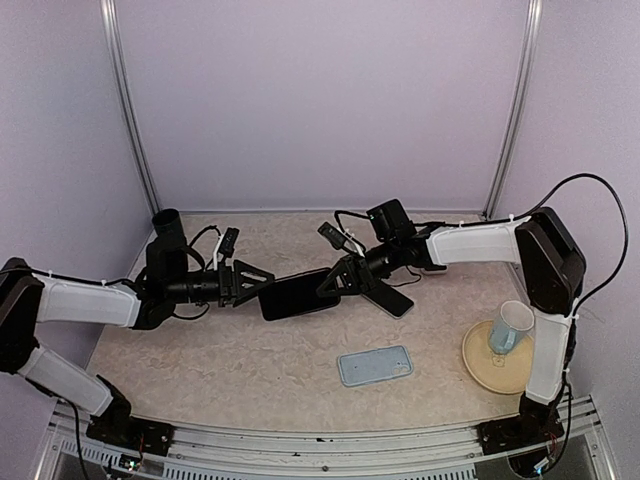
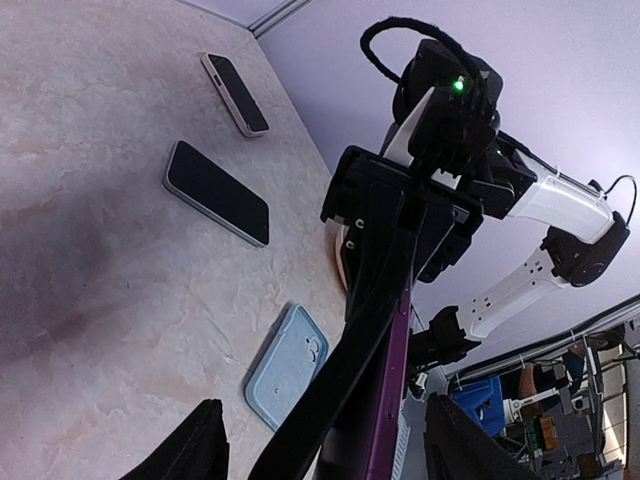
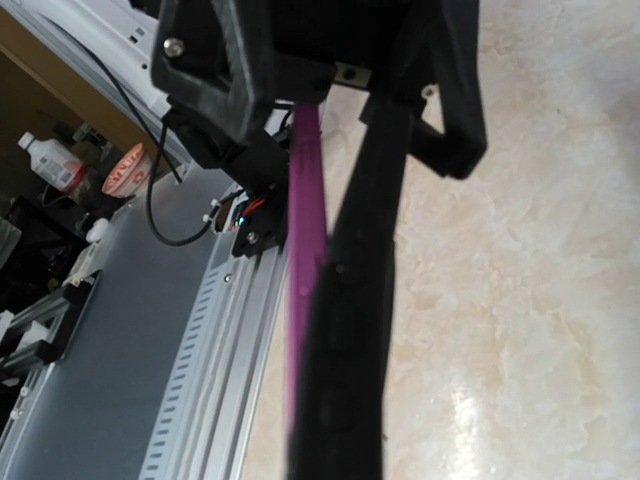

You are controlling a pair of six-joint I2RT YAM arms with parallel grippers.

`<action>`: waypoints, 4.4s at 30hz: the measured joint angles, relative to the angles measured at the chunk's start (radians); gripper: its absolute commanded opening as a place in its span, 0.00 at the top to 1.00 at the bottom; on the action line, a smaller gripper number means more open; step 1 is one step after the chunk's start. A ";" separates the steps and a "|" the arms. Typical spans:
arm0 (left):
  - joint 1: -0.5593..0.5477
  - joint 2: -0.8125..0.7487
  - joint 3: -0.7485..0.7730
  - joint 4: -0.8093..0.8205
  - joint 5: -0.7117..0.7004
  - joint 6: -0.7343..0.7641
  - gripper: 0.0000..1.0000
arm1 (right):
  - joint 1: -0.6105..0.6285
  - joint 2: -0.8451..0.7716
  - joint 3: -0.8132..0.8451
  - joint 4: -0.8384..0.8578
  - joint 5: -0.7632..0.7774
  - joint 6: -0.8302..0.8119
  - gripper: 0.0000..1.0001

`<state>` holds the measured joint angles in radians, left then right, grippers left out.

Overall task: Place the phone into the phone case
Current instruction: Press the phone with the phone case.

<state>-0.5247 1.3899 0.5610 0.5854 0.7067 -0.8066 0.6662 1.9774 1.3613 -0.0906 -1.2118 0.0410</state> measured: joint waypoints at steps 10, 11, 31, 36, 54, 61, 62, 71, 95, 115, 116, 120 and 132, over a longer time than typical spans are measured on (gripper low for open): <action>-0.014 0.023 0.001 0.043 0.041 -0.019 0.58 | -0.005 -0.002 0.002 -0.024 -0.002 -0.019 1.00; -0.014 0.024 0.001 0.045 0.042 -0.020 0.60 | -0.008 -0.002 0.002 -0.024 -0.003 -0.019 1.00; -0.014 0.031 0.003 0.100 0.069 -0.006 1.00 | -0.023 -0.002 0.040 -0.102 -0.011 -0.033 1.00; -0.020 0.021 0.018 0.058 0.015 0.040 1.00 | -0.028 0.006 0.058 -0.110 -0.004 -0.008 1.00; -0.049 -0.042 0.036 -0.069 -0.158 0.093 0.35 | -0.032 0.014 0.066 -0.042 0.050 0.100 1.00; -0.048 -0.042 0.027 -0.030 -0.131 0.062 0.34 | -0.058 -0.040 -0.006 0.055 0.063 0.156 1.00; -0.048 -0.041 0.024 -0.022 -0.122 0.055 0.33 | -0.068 -0.050 -0.021 0.087 0.061 0.173 1.00; -0.048 -0.014 0.010 0.024 -0.083 0.029 0.34 | -0.086 -0.061 -0.050 0.235 0.020 0.281 1.00; -0.065 0.050 -0.016 0.212 0.020 -0.048 0.69 | -0.058 -0.043 -0.086 0.500 -0.084 0.508 1.00; -0.065 0.055 -0.034 0.209 0.005 -0.038 1.00 | -0.045 -0.018 -0.032 0.282 -0.047 0.358 1.00; -0.065 0.055 -0.034 0.200 -0.005 -0.037 1.00 | -0.044 -0.019 -0.024 0.253 -0.033 0.332 1.00; -0.065 0.055 -0.025 0.117 -0.063 -0.021 1.00 | -0.036 -0.021 -0.007 0.153 0.037 0.237 1.00; -0.067 0.037 -0.005 0.019 -0.116 0.030 0.61 | -0.027 -0.027 0.030 0.035 0.100 0.137 1.00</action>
<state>-0.5915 1.4269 0.5564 0.6048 0.5903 -0.7765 0.6395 1.9503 1.3914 -0.0551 -1.1122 0.1780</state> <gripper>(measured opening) 0.231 0.085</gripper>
